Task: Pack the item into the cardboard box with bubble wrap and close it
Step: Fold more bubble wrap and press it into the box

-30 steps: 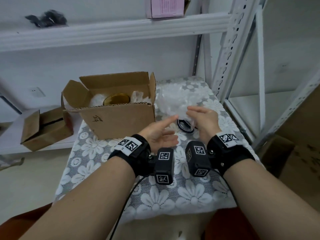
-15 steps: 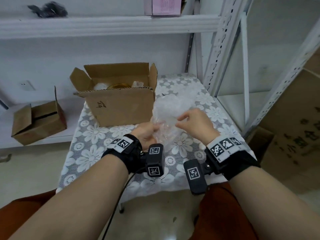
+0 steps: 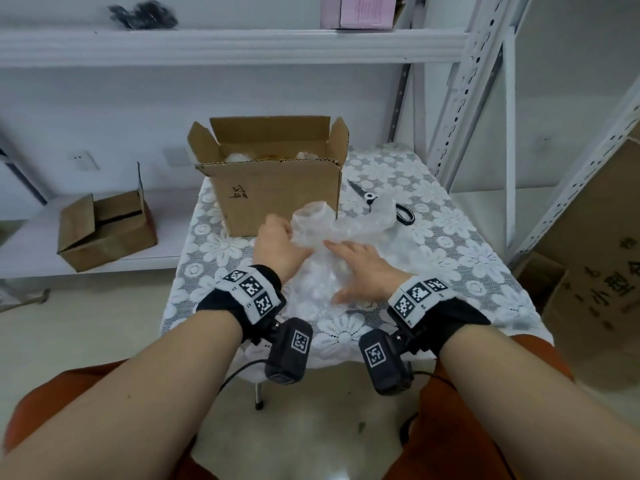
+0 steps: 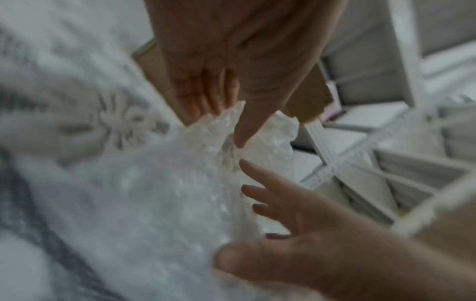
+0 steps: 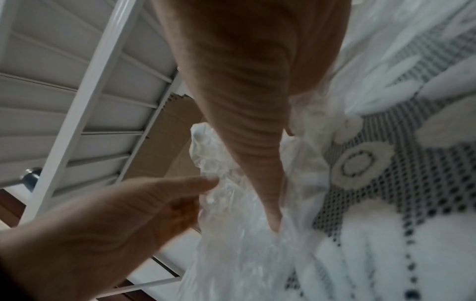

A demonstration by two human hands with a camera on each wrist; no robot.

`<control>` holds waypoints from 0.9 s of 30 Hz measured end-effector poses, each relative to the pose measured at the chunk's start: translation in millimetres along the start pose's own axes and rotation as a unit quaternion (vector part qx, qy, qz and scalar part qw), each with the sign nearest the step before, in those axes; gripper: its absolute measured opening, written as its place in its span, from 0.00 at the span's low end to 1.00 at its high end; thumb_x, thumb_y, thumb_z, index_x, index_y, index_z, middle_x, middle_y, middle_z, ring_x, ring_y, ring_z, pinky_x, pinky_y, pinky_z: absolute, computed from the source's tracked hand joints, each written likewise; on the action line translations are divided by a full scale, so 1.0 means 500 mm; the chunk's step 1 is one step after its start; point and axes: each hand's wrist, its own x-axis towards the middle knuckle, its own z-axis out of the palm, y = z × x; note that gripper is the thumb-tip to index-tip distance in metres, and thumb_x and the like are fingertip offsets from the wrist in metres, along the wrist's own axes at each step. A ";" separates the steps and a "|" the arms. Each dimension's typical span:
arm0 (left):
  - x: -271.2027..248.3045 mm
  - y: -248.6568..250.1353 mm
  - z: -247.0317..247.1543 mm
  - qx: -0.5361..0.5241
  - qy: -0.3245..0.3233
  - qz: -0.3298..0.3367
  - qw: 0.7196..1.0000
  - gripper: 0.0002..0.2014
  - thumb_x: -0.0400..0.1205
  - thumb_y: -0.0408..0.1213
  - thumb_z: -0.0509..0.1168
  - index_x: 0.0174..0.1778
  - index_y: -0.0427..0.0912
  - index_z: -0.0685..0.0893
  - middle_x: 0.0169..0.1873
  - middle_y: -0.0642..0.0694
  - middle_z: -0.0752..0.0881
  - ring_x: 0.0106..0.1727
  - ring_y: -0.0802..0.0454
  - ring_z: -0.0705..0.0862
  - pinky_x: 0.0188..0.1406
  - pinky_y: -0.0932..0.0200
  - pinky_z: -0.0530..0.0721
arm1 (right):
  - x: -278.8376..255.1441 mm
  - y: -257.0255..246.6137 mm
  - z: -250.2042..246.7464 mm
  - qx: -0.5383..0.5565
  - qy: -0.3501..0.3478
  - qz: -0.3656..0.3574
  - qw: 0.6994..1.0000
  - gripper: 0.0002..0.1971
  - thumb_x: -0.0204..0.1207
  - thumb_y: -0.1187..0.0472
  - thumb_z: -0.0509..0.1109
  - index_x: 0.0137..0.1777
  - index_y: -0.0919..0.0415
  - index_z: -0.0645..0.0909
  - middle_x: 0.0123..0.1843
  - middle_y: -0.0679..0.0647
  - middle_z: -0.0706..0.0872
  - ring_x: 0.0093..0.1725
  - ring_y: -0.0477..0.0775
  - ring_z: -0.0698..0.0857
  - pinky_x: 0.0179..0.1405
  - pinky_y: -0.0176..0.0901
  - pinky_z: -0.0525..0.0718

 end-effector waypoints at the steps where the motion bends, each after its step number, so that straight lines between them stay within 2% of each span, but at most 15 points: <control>1: -0.006 0.006 -0.008 0.027 0.043 0.075 0.996 0.16 0.72 0.32 0.75 0.47 0.44 0.74 0.42 0.49 0.78 0.42 0.53 0.78 0.39 0.63 0.75 | 0.004 -0.003 0.003 -0.011 0.000 0.001 1.000 0.54 0.66 0.48 0.79 0.84 0.41 0.45 0.85 0.52 0.52 0.82 0.59 0.53 0.79 0.62 0.61; 2: -0.013 0.013 -0.017 0.040 0.059 0.143 0.987 0.13 0.72 0.28 0.73 0.42 0.45 0.74 0.38 0.50 0.78 0.38 0.56 0.77 0.36 0.66 0.74 | 0.008 -0.006 0.007 -0.023 0.002 0.001 1.000 0.54 0.66 0.47 0.79 0.84 0.40 0.44 0.85 0.51 0.53 0.82 0.59 0.53 0.78 0.63 0.61; 3: -0.014 0.015 -0.021 0.051 0.046 0.193 0.979 0.13 0.72 0.25 0.71 0.37 0.46 0.75 0.34 0.52 0.78 0.34 0.58 0.75 0.33 0.70 0.73 | 0.012 -0.011 0.010 -0.037 0.004 -0.003 0.999 0.54 0.65 0.45 0.79 0.83 0.40 0.45 0.85 0.50 0.54 0.82 0.59 0.55 0.77 0.63 0.62; 5: -0.020 0.020 -0.019 0.068 -0.061 0.219 0.971 0.12 0.73 0.23 0.69 0.34 0.46 0.78 0.33 0.51 0.81 0.33 0.59 0.78 0.33 0.72 0.77 | 0.017 -0.017 0.015 -0.053 0.008 -0.011 0.998 0.52 0.64 0.43 0.78 0.82 0.40 0.49 0.83 0.49 0.60 0.80 0.58 0.60 0.75 0.63 0.64; 7: -0.028 0.017 -0.008 0.093 -0.174 0.202 0.959 0.07 0.75 0.28 0.71 0.43 0.43 0.82 0.44 0.47 0.85 0.46 0.52 0.85 0.47 0.65 0.84 | 0.017 -0.024 0.017 -0.037 0.007 -0.022 0.999 0.50 0.63 0.43 0.79 0.81 0.42 0.53 0.81 0.49 0.65 0.78 0.57 0.63 0.75 0.63 0.65; 8: -0.029 0.012 -0.002 0.114 -0.199 0.194 0.954 0.10 0.75 0.31 0.72 0.50 0.42 0.82 0.52 0.46 0.85 0.54 0.50 0.84 0.55 0.61 0.83 | 0.016 -0.024 0.017 -0.024 0.005 -0.024 0.999 0.51 0.63 0.43 0.79 0.82 0.44 0.53 0.80 0.49 0.66 0.78 0.57 0.63 0.76 0.62 0.65; 10: -0.026 -0.004 0.006 0.171 -0.230 0.173 0.942 0.23 0.74 0.36 0.75 0.65 0.43 0.77 0.67 0.47 0.77 0.66 0.49 0.78 0.64 0.60 0.74 | 0.011 -0.017 0.012 -0.015 -0.010 -0.020 1.000 0.53 0.63 0.43 0.79 0.83 0.48 0.51 0.81 0.49 0.65 0.80 0.56 0.60 0.78 0.62 0.62; 13: -0.015 -0.020 0.005 0.237 -0.290 0.140 0.917 0.42 0.72 0.43 0.77 0.80 0.46 0.63 0.79 0.47 0.65 0.76 0.48 0.70 0.71 0.55 0.69 | 0.006 0.003 0.003 -0.051 -0.067 -0.019 0.996 0.53 0.67 0.40 0.76 0.85 0.51 0.47 0.86 0.47 0.51 0.84 0.54 0.52 0.80 0.63 0.55; 17: -0.009 -0.022 0.003 0.332 -0.353 0.112 0.868 0.50 0.72 0.52 0.75 0.85 0.50 0.51 0.84 0.46 0.54 0.82 0.44 0.59 0.77 0.44 0.62 | 0.021 0.026 -0.008 -0.060 -0.124 -0.012 0.990 0.57 0.63 0.37 0.77 0.85 0.48 0.45 0.86 0.46 0.44 0.85 0.52 0.46 0.82 0.64 0.51; 21: -0.008 -0.023 -0.001 0.367 -0.364 0.085 0.852 0.52 0.72 0.56 0.74 0.84 0.58 0.46 0.85 0.41 0.47 0.84 0.40 0.45 0.78 0.34 0.55 | 0.024 0.051 -0.017 -0.059 -0.148 0.011 0.987 0.58 0.59 0.37 0.79 0.84 0.42 0.47 0.86 0.46 0.42 0.85 0.56 0.43 0.81 0.67 0.50; 23: -0.004 -0.035 -0.004 0.380 -0.358 0.066 0.850 0.53 0.70 0.60 0.73 0.84 0.61 0.45 0.84 0.38 0.45 0.84 0.37 0.40 0.77 0.29 0.51 | 0.020 0.062 -0.025 -0.048 -0.137 0.036 0.989 0.55 0.60 0.39 0.80 0.83 0.42 0.51 0.86 0.45 0.45 0.85 0.57 0.47 0.80 0.66 0.53; 24: -0.004 -0.036 -0.005 0.390 -0.351 0.057 0.849 0.52 0.70 0.61 0.73 0.84 0.60 0.48 0.84 0.37 0.47 0.84 0.36 0.42 0.77 0.29 0.51 | 0.018 0.068 -0.027 -0.040 -0.126 0.046 0.990 0.52 0.61 0.40 0.80 0.83 0.42 0.54 0.86 0.45 0.48 0.84 0.57 0.52 0.80 0.63 0.57; 25: -0.008 -0.033 -0.006 0.406 -0.338 0.053 0.847 0.50 0.69 0.62 0.73 0.84 0.58 0.53 0.83 0.38 0.54 0.84 0.37 0.49 0.77 0.30 0.54 | 0.017 0.069 -0.030 -0.042 -0.114 0.051 0.991 0.50 0.63 0.41 0.80 0.82 0.43 0.56 0.86 0.46 0.50 0.84 0.56 0.55 0.79 0.60 0.60; 26: -0.014 -0.027 -0.006 0.425 -0.316 0.060 0.846 0.47 0.69 0.63 0.73 0.81 0.54 0.61 0.80 0.39 0.64 0.81 0.38 0.60 0.75 0.33 0.61 | 0.019 0.070 -0.029 -0.052 -0.106 0.050 0.992 0.48 0.64 0.42 0.79 0.82 0.44 0.58 0.86 0.46 0.51 0.83 0.56 0.58 0.78 0.58 0.62; 27: -0.020 -0.018 -0.003 0.440 -0.279 0.086 0.849 0.41 0.69 0.62 0.73 0.76 0.50 0.70 0.74 0.42 0.75 0.74 0.42 0.72 0.70 0.40 0.71 | 0.018 0.066 -0.028 -0.070 -0.101 0.049 0.991 0.47 0.65 0.42 0.78 0.82 0.44 0.58 0.85 0.47 0.53 0.82 0.57 0.59 0.78 0.58 0.63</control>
